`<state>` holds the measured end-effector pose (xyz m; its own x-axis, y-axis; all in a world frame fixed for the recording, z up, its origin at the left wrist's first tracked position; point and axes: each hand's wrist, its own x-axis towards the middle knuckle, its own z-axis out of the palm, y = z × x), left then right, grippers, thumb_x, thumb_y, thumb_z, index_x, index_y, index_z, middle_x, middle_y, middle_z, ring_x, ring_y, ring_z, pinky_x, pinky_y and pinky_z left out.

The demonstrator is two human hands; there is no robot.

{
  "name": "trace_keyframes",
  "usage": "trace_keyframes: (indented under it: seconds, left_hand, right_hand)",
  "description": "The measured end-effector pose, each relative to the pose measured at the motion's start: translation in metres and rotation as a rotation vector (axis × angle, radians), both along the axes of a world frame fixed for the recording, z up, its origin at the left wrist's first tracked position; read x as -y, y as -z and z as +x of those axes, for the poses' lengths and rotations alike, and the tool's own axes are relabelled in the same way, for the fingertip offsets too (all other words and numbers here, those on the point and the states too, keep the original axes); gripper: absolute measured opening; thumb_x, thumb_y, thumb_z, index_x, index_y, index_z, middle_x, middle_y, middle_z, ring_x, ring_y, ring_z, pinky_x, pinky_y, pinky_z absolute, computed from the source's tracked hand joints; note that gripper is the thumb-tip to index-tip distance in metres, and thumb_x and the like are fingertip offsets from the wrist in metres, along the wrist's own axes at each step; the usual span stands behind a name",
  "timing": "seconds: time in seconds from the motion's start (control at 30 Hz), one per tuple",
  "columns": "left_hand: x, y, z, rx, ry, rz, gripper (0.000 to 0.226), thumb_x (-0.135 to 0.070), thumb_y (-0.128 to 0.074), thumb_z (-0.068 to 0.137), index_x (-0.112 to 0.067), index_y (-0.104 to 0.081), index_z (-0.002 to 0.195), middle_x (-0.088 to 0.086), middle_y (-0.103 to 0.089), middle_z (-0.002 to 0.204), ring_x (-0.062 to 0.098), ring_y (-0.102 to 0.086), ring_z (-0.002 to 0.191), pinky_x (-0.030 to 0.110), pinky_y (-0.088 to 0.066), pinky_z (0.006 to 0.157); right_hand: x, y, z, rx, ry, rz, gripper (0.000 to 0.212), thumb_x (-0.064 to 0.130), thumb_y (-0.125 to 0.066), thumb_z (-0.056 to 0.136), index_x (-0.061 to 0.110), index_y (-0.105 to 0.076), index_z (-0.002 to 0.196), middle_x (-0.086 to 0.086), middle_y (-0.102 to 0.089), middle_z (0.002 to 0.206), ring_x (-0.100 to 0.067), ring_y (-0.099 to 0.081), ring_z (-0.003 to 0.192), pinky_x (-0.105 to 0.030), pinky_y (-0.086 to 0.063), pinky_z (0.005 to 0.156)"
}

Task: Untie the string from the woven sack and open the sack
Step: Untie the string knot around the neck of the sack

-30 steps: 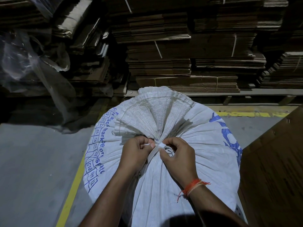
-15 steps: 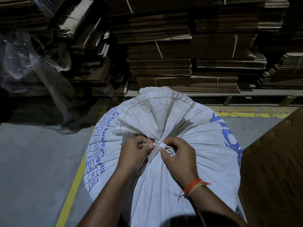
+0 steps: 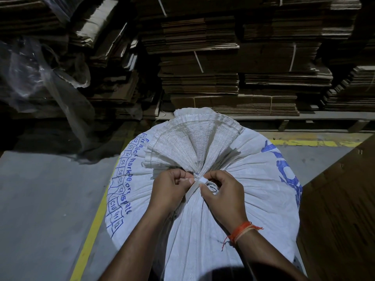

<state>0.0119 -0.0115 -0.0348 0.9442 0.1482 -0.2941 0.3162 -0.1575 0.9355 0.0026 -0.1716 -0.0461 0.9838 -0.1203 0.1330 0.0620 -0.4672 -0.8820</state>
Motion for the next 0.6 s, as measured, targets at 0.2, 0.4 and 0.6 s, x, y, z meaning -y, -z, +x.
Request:
trace_keyframes:
  seconds: [0.2,0.4,0.6]
  left_hand:
    - [-0.0027,-0.0005,-0.0011,-0.001,-0.046,0.022,0.005,-0.008,-0.080,0.088,-0.013,-0.081,0.086,0.003,-0.081,0.073,0.015,-0.072,0.064,0.034,-0.059,0.065]
    - [-0.0039,-0.0024,-0.0006,0.012,-0.027,0.064,0.003,-0.005,-0.079,0.088,-0.008,-0.079,0.090,0.002,-0.081,0.073,0.008,-0.073,0.063,0.026,-0.057,0.064]
    - [-0.0030,-0.0003,0.0003,0.012,-0.025,0.079,0.003,-0.008,-0.079,0.088,-0.011,-0.079,0.087,0.000,-0.079,0.070,0.007,-0.069,0.060,0.026,-0.053,0.064]
  right_hand:
    - [0.0007,-0.0011,0.0000,0.001,-0.004,0.010,0.016,0.016,-0.083,0.078,0.027,-0.074,0.085,0.015,-0.073,0.085,-0.004,-0.069,0.083,-0.033,-0.059,0.078]
    - [0.0010,-0.0005,0.0001,-0.003,-0.009,0.017,0.016,0.016,-0.083,0.079,0.027,-0.074,0.086,0.015,-0.073,0.086,-0.005,-0.069,0.084,-0.034,-0.060,0.079]
    - [0.0008,0.0002,0.0004,-0.012,-0.005,0.018,0.016,0.016,-0.082,0.079,0.026,-0.074,0.088,0.013,-0.073,0.088,-0.006,-0.069,0.086,-0.035,-0.060,0.081]
